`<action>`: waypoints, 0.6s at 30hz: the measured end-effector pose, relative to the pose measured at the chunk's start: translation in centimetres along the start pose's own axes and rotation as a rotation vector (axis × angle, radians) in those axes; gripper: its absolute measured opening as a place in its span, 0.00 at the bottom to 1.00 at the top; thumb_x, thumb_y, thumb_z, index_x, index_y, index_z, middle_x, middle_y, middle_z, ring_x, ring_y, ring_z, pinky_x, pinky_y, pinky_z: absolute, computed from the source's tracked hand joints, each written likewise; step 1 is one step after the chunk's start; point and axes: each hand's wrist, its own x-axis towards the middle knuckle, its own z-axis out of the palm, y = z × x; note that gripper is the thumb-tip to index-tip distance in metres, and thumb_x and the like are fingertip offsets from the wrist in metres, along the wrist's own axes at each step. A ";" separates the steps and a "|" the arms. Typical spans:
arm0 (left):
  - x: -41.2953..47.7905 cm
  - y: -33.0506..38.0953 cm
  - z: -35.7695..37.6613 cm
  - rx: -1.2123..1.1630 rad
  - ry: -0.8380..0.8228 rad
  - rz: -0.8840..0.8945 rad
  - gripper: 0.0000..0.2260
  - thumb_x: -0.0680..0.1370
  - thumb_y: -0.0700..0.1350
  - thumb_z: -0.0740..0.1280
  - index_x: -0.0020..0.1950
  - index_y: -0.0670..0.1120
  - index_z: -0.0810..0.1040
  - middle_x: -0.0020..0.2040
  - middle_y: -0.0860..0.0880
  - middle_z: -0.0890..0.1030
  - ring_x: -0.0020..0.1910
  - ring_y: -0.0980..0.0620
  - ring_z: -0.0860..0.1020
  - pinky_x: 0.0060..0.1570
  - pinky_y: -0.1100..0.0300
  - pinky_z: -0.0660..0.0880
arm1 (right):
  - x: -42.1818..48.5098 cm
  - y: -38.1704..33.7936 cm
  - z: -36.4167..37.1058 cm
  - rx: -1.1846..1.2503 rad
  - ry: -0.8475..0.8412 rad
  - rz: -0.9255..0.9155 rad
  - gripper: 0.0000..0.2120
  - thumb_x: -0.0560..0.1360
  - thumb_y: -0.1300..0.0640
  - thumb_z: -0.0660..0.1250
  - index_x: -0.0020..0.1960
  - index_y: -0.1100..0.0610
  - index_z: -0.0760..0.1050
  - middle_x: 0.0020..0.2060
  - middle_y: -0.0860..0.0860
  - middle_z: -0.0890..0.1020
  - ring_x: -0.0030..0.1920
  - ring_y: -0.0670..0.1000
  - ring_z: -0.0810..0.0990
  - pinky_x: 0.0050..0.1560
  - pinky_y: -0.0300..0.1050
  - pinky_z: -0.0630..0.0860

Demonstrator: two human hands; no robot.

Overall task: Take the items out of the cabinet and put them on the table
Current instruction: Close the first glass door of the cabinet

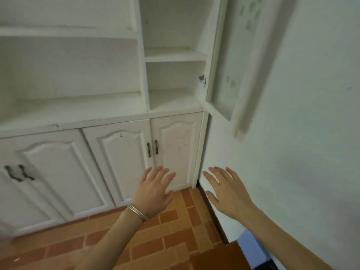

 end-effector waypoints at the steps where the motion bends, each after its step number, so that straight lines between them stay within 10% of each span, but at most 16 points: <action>1: -1.3 -1.2 -0.7 0.024 -0.007 -0.037 0.22 0.72 0.55 0.58 0.60 0.48 0.78 0.56 0.47 0.80 0.58 0.44 0.77 0.58 0.45 0.72 | 0.9 -1.3 0.1 0.019 0.011 -0.035 0.24 0.73 0.47 0.54 0.62 0.57 0.75 0.57 0.55 0.79 0.58 0.55 0.78 0.60 0.57 0.73; 5: -6.1 -5.7 -4.1 0.103 0.025 -0.202 0.22 0.72 0.55 0.58 0.61 0.48 0.77 0.57 0.47 0.80 0.59 0.44 0.77 0.59 0.45 0.72 | 4.8 -6.7 0.0 0.069 0.045 -0.193 0.22 0.70 0.49 0.68 0.62 0.56 0.75 0.58 0.54 0.79 0.58 0.54 0.78 0.60 0.57 0.72; 18: -25.6 -16.9 -12.7 0.260 0.071 -0.668 0.23 0.74 0.57 0.56 0.64 0.50 0.75 0.60 0.48 0.78 0.61 0.45 0.75 0.61 0.46 0.71 | 13.2 -30.1 -2.9 0.198 0.112 -0.653 0.24 0.72 0.46 0.53 0.60 0.57 0.76 0.55 0.55 0.80 0.56 0.56 0.78 0.56 0.53 0.75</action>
